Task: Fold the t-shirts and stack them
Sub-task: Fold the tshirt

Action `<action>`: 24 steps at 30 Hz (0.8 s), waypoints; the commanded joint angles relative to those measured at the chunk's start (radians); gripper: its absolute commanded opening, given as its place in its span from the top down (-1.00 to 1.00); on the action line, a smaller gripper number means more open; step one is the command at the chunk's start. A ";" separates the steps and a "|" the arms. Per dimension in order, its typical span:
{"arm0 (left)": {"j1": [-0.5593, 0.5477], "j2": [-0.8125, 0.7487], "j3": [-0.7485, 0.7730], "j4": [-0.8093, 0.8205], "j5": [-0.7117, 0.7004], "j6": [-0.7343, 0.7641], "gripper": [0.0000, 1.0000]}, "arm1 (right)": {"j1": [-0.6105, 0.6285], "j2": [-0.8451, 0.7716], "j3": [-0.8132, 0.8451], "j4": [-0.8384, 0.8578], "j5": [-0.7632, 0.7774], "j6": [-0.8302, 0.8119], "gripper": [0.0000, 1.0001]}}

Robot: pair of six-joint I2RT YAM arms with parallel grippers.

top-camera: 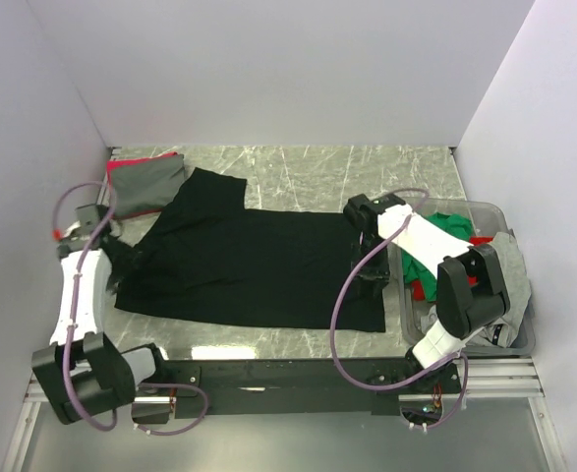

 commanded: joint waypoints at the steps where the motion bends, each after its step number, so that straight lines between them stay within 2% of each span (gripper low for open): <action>1: -0.157 -0.039 0.014 0.064 0.057 -0.003 -0.33 | 0.013 -0.002 0.072 -0.003 -0.028 -0.021 0.01; 6: -0.212 0.029 -0.069 0.090 0.194 0.003 -0.11 | 0.033 0.024 0.082 0.055 -0.067 0.002 0.01; 12: -0.324 0.131 -0.088 0.148 0.238 0.009 0.03 | 0.056 0.024 0.019 0.111 -0.097 0.016 0.02; 24: -0.418 0.277 -0.080 0.202 0.252 0.006 0.02 | 0.064 0.004 -0.001 0.121 -0.093 0.028 0.02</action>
